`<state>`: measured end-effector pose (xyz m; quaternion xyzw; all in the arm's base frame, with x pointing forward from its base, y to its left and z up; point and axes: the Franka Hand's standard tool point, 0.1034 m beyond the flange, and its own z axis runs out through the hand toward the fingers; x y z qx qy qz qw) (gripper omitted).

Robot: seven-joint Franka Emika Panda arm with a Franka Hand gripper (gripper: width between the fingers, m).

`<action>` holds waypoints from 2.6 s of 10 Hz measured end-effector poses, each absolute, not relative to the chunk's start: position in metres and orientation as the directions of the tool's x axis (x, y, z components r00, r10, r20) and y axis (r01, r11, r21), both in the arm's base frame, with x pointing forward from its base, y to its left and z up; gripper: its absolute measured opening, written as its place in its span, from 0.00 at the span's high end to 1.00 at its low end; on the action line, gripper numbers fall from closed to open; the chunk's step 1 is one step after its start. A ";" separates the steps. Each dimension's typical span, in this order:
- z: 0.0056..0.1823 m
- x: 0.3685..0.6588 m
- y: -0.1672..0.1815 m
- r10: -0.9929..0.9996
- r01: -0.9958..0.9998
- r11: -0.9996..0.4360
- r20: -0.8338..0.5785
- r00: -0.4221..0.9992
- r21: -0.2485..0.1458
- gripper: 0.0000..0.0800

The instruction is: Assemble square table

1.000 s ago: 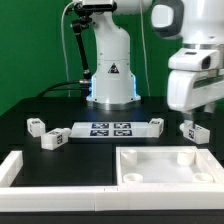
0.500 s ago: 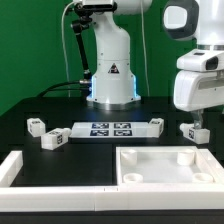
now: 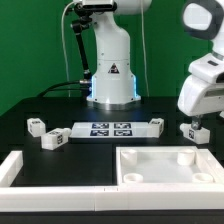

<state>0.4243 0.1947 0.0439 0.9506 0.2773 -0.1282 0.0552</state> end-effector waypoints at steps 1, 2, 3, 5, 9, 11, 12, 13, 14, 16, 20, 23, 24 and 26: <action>0.044 0.417 0.190 0.497 0.542 -0.839 -0.352 0.794 0.038 0.19; 0.046 0.415 0.189 0.471 0.548 -0.836 -0.458 0.754 0.042 0.19; 0.042 0.418 0.190 0.451 0.541 -0.840 -0.497 0.741 0.046 0.19; 0.030 0.407 0.189 0.327 0.490 -0.869 -0.664 0.673 0.069 0.19; 0.023 0.414 0.193 0.275 0.483 -0.872 -0.736 0.619 0.081 0.19; 0.015 0.402 0.189 0.222 0.441 -0.894 -0.772 0.595 0.083 0.19; 0.013 0.397 0.185 0.212 0.427 -0.901 -0.779 0.590 0.078 0.19; 0.009 0.389 0.183 0.206 0.412 -0.908 -0.774 0.598 0.076 0.19; 0.007 0.383 0.180 0.201 0.402 -0.912 -0.773 0.601 0.076 0.19; 0.007 0.385 0.181 0.202 0.403 -0.912 -0.771 0.603 0.076 0.19; 0.006 0.385 0.181 0.202 0.403 -0.912 -0.773 0.602 0.075 0.64; 0.006 0.385 0.181 0.202 0.403 -0.912 -0.773 0.602 0.075 0.64; 0.006 0.385 0.181 0.202 0.403 -0.912 -0.773 0.602 0.075 0.64; 0.008 0.388 0.180 0.205 0.398 -0.915 -0.767 0.609 0.071 0.64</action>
Offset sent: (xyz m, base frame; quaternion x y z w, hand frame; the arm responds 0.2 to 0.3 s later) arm -0.0130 -0.0062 -0.0136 -0.0066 -0.2687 0.0542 0.9617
